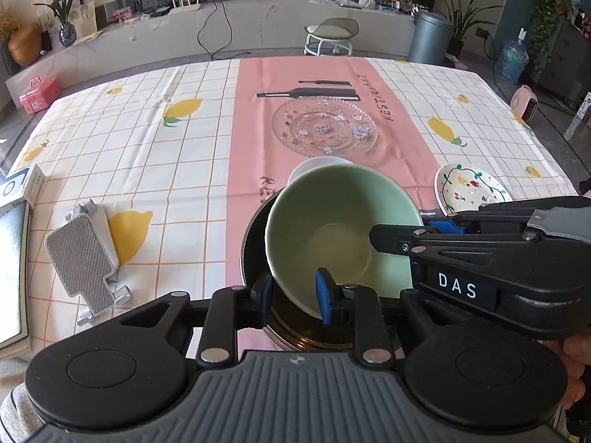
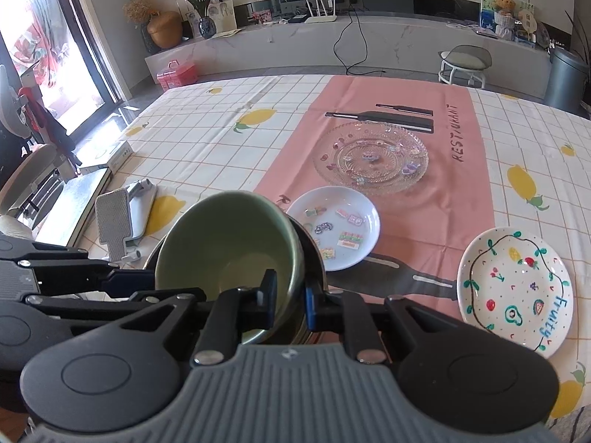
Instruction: Organize plates and bowls
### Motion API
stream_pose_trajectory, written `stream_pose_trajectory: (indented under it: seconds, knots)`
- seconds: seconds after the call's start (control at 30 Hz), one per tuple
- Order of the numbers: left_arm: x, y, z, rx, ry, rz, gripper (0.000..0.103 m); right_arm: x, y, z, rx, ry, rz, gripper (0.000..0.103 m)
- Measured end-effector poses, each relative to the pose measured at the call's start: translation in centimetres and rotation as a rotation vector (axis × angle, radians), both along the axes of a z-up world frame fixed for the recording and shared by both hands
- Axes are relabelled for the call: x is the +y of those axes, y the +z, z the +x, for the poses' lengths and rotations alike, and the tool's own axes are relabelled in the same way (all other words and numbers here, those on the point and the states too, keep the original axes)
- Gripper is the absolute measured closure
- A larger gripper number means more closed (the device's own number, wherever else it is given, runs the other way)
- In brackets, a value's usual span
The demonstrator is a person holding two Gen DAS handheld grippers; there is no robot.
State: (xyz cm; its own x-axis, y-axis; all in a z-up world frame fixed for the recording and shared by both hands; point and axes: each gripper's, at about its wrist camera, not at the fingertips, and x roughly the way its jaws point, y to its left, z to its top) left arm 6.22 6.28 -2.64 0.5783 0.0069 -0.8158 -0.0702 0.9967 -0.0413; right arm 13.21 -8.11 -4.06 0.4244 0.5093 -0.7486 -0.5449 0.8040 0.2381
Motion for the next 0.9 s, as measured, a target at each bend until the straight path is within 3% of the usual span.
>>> stream_pose_trajectory:
  seconds: [0.13, 0.23, 0.47, 0.6, 0.77, 0.9]
  knots:
    - [-0.5, 1.1, -1.3, -0.181, 0.023, 0.095, 0.055, -0.2, 0.0, 0.2, 0.006, -0.01, 0.018, 0.094]
    - [-0.7, 1.2, -1.3, -0.213, 0.022, 0.134, 0.051, -0.2, 0.0, 0.4, 0.041, -0.002, 0.046, 0.094]
    - [1.6, -0.1, -1.2, -0.163, 0.045, 0.039, 0.046, 0.3, -0.1, 0.1, 0.022, 0.02, 0.021, 0.095]
    - [3.6, -0.5, -2.0, -0.152, 0.058, -0.068, 0.043, -0.1, 0.1, 0.4, 0.048, 0.012, 0.053, 0.092]
    - [5.9, -1.2, -2.0, -0.109, 0.092, -0.2, 0.037, -0.5, 0.6, 0.3, 0.018, -0.005, 0.054, 0.084]
    - [6.0, -1.1, -2.3, -0.11, 0.081, -0.206, 0.036, -0.8, 0.8, 0.3, 0.014, -0.003, 0.071, 0.084]
